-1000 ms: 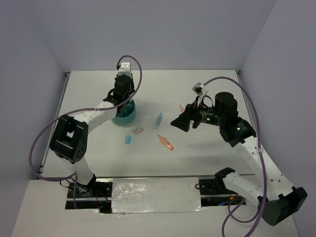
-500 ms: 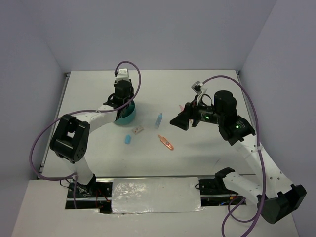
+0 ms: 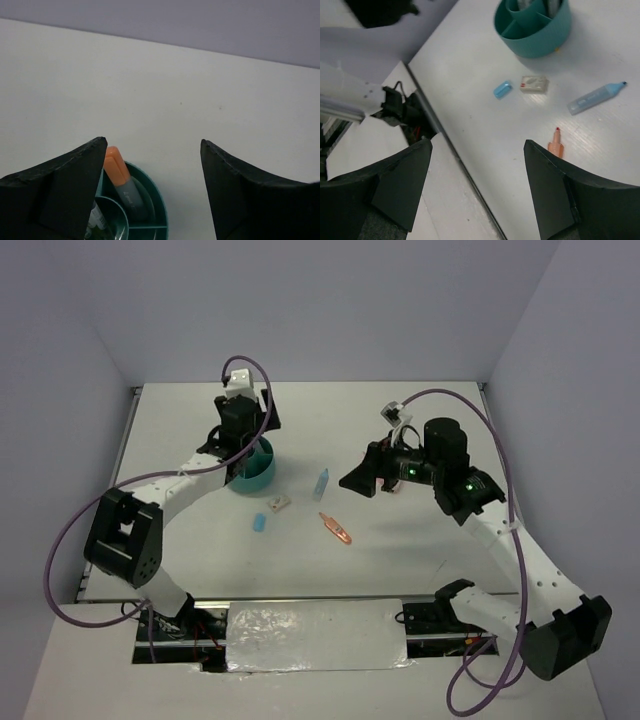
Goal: Sort the stationery into containers
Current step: Place the pen in the storage box, then pick up the pen from the center of the board.
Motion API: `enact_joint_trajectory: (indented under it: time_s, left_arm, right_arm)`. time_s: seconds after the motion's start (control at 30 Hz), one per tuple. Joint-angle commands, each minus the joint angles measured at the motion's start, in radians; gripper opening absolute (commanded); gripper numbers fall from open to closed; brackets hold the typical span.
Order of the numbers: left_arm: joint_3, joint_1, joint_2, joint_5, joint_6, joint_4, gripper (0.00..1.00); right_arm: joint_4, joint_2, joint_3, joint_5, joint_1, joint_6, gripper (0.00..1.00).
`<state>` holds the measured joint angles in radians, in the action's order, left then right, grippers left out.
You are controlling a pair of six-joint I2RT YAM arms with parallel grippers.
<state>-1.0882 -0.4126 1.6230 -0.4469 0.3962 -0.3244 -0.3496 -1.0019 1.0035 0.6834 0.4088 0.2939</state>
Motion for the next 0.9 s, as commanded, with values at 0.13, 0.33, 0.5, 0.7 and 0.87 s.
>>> enact_joint_trajectory:
  time_s: [0.13,0.33,0.5,0.7,0.87]
  left_arm:
    - [-0.228,0.001,-0.107,0.121,0.007,0.193,0.99]
    - [-0.440,0.000,-0.136,0.154,0.075,0.593,0.99]
    - [-0.487,0.001,-0.202,0.155,0.165,0.910,0.99]
    - [-0.302,0.001,-0.382,0.169,0.253,1.044,0.99]
    - [-0.205,0.000,-0.486,0.197,0.256,1.117,0.99]
  right_arm:
    - [-0.124,-0.151,0.047,-0.345,0.005,0.030,0.81]
    - [-0.195,-0.355,0.092,-0.542,0.159,-0.104,0.79]
    - [-0.201,-0.524,0.156,-0.677,0.214,-0.012,0.79]
    - [-0.250,-0.757,0.343,-0.795,0.242,0.234,0.79]
    - [-0.337,-0.954,0.571,-0.881,0.260,0.335,0.79]
